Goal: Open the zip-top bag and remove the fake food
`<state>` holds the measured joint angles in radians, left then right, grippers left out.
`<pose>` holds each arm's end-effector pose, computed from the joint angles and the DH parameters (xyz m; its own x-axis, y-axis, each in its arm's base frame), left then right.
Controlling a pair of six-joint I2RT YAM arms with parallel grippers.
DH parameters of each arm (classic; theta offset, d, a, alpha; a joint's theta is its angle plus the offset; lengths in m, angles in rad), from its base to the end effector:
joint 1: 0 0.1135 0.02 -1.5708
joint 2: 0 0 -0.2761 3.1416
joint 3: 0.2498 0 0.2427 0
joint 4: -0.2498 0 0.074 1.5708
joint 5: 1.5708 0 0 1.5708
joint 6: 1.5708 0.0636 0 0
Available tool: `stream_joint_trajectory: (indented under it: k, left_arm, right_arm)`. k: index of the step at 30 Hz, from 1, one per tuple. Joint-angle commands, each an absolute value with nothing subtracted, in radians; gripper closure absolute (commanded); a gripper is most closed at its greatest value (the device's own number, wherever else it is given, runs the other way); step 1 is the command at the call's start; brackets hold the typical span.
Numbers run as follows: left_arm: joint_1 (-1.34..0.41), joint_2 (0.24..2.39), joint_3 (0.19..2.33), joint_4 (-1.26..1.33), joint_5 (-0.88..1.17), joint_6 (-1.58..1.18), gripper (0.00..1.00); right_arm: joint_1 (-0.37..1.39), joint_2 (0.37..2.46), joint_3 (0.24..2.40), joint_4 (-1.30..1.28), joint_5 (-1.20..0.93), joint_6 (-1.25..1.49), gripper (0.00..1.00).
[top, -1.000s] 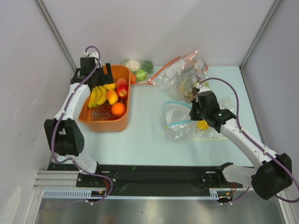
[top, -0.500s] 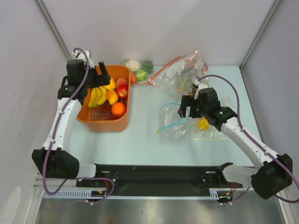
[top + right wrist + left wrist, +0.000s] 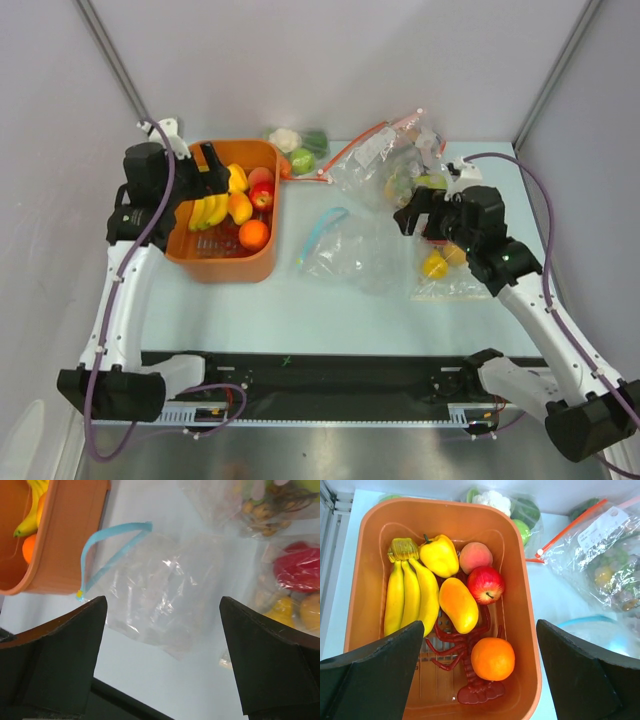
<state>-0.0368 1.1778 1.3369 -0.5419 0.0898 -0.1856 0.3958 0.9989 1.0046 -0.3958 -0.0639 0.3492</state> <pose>0.2640 -0.0154 0.4137 -0.3890 -0.1696 -0.9055 0.0489 0.9777 -0.2041 0.2130 0.0934 0.3547 -0.4800 0.1695 -0.8607 -0.2927 0.8940 0.3393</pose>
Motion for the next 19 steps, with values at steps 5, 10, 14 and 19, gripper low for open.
stream_joint_trajectory:
  k: [5, 10, 14, 19]
  left_arm:
    - [-0.032, 1.097, 1.310, -0.558, 0.084, -0.207, 0.00]
    - [-0.032, 1.057, 1.302, -0.569, 0.084, -0.204, 0.00]
    - [-0.032, 1.026, 1.282, -0.578, 0.075, -0.189, 0.00]
    - [-0.032, 1.012, 1.269, -0.586, 0.051, -0.193, 0.00]
  right_arm:
    - [0.238, 0.968, 0.993, -0.419, 0.000, 0.379, 0.00]
    - [0.131, 0.948, 0.960, -0.420, -0.024, 0.379, 0.00]
    - [0.084, 0.940, 0.951, -0.429, -0.057, 0.364, 0.00]
    - [0.075, 0.939, 0.951, -0.439, -0.069, 0.354, 0.00]
